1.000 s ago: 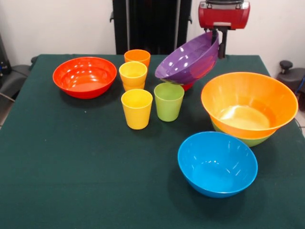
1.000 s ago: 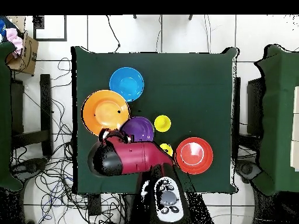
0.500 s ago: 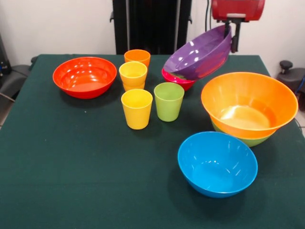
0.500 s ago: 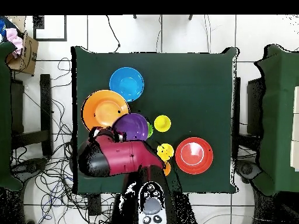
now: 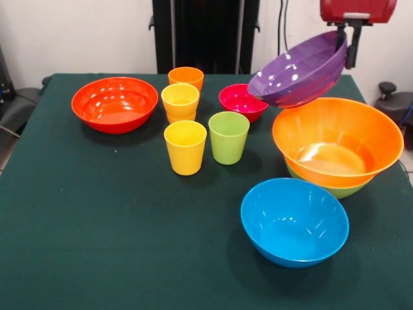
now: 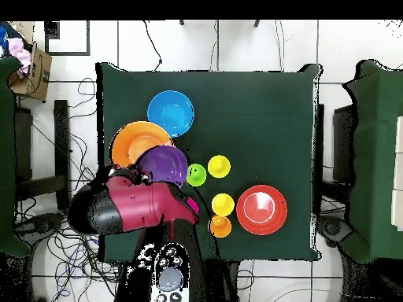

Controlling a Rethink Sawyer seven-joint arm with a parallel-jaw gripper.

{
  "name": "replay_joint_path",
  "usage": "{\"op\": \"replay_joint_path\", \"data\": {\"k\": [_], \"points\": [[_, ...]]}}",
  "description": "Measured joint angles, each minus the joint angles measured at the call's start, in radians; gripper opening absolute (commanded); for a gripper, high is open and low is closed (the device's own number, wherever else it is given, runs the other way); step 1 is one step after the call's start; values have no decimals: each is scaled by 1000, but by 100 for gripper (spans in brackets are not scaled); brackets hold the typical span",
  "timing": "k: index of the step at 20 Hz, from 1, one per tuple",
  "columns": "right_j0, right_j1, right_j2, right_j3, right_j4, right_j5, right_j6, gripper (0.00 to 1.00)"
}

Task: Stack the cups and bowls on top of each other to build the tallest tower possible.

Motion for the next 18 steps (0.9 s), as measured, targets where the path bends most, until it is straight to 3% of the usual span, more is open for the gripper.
{"op": "replay_joint_path", "data": {"k": [5, 18], "points": [[38, 29, -33, -41, 21, 0, 0, 0], [109, 203, -135, -142, 81, -14, 0, 0]]}}
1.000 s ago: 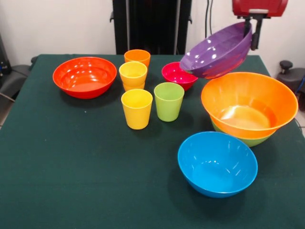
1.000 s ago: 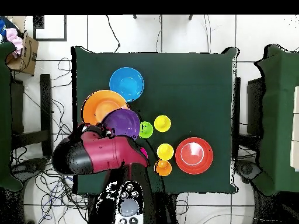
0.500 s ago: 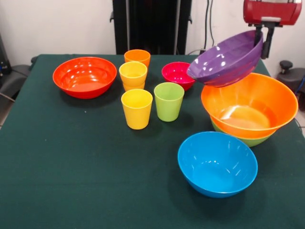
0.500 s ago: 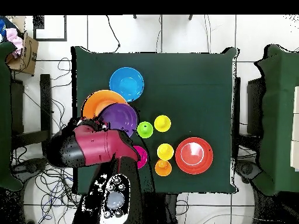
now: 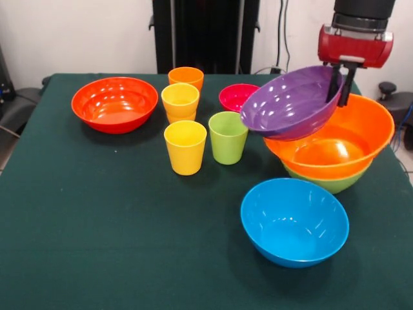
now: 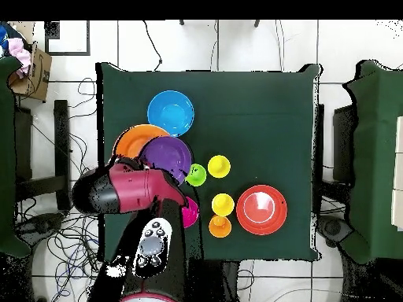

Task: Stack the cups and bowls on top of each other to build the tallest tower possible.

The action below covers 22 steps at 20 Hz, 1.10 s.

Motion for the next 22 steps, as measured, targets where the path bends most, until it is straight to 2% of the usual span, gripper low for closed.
{"op": "replay_joint_path", "data": {"k": [15, 22], "points": [[49, 62, -51, -7, 55, -27, 0, 0], [129, 90, -100, -31, 123, -27, 18, 0]]}}
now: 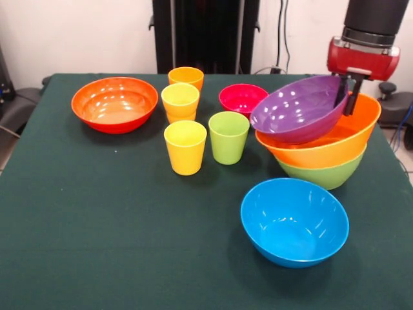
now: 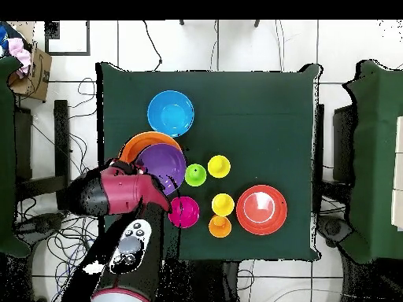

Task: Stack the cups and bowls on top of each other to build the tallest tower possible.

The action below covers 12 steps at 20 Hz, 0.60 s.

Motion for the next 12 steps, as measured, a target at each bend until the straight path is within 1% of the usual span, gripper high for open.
{"op": "replay_joint_path", "data": {"k": [7, 9, 10, 12], "points": [[51, 23, -23, -23, 52, 0, 20, 0], [56, 29, -26, -27, 61, 0, 22, 0], [64, 38, -35, -33, 72, 0, 22, 100], [66, 40, -37, -34, 73, 0, 22, 100]]}}
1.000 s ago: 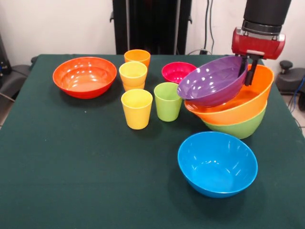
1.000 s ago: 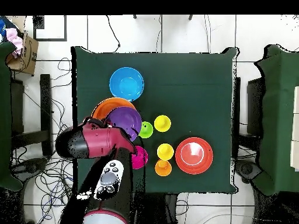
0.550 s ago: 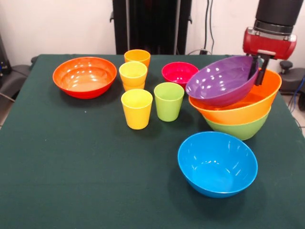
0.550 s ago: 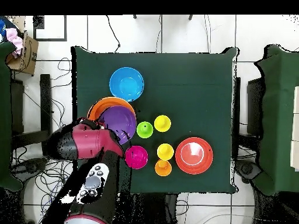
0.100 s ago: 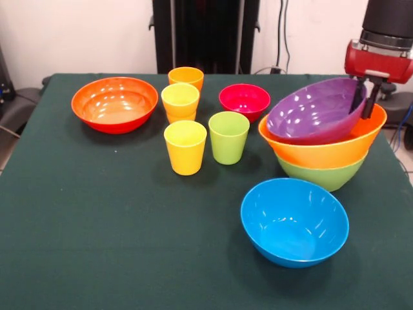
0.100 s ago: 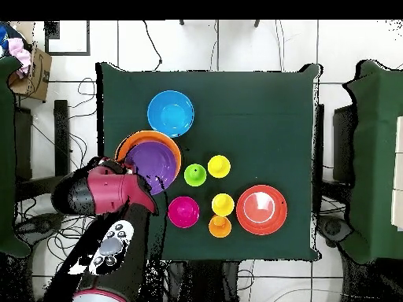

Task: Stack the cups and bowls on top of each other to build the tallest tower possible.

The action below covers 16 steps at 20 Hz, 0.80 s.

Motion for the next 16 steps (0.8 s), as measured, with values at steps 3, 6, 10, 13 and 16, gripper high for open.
{"op": "replay_joint_path", "data": {"k": [3, 6, 10, 13, 16], "points": [[7, 7, -9, -4, 4, -1, 0, 100], [10, 7, -14, -4, 5, 0, 0, 100], [13, 7, -25, -5, 7, 0, 0, 100], [14, 7, -33, -8, 7, 0, 0, 100], [14, 7, -36, -8, 7, 0, 0, 100]]}}
